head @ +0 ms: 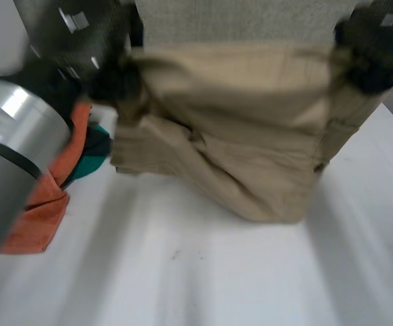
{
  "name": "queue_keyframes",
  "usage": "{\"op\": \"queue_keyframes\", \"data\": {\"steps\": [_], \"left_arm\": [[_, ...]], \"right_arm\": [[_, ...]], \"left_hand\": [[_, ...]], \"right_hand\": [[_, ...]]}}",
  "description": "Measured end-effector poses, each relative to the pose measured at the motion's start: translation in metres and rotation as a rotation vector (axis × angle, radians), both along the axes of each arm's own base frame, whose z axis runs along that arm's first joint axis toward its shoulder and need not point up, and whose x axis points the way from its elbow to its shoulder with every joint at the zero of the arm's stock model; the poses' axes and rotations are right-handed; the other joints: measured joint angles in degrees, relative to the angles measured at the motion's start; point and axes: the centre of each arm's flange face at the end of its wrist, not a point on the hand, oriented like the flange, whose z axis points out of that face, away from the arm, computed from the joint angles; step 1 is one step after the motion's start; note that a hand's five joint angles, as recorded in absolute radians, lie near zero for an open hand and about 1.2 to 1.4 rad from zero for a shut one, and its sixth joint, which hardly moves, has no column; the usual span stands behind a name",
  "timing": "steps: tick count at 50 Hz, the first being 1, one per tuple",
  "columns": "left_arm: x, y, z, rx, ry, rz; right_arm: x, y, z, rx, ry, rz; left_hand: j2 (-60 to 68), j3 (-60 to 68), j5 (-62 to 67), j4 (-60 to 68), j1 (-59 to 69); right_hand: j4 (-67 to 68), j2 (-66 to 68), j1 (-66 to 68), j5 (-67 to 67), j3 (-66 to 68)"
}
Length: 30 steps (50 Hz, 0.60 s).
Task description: Fold the laundry.
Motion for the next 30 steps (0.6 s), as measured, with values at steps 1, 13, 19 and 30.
{"op": "queue_keyframes", "data": {"steps": [1, 13, 19, 30], "left_arm": [[0.002, 0.002, 0.01, -0.021, 0.014, 0.0], [0.0, 0.011, 0.027, -0.01, 0.016, -0.024], [-0.007, 0.015, 0.006, 0.065, -0.029, -0.046], [0.026, 0.058, 0.104, -0.201, 0.172, -0.019]], "right_arm": [[-0.001, 0.003, 0.01, -0.019, -0.005, -0.001], [-0.005, 0.02, 0.036, -0.013, -0.006, 0.005], [-0.004, 0.022, 0.025, 0.035, 0.005, 0.006], [-0.018, 0.065, 0.09, -0.202, -0.065, -0.008]], "left_hand": [[0.0, 0.0, 0.0, 0.0, 0.0], [0.3, 0.1, 0.1, 0.0, 0.0], [0.3, 0.1, 0.3, 0.0, 0.0], [0.5, 0.1, 0.3, 0.0, 0.0]], "right_hand": [[0.0, 0.0, 0.0, 0.0, 0.3], [0.0, 0.0, 0.0, 0.2, 0.7], [0.0, 0.0, 0.0, 0.2, 0.7], [0.0, 0.1, 0.0, 0.2, 0.8]]}}
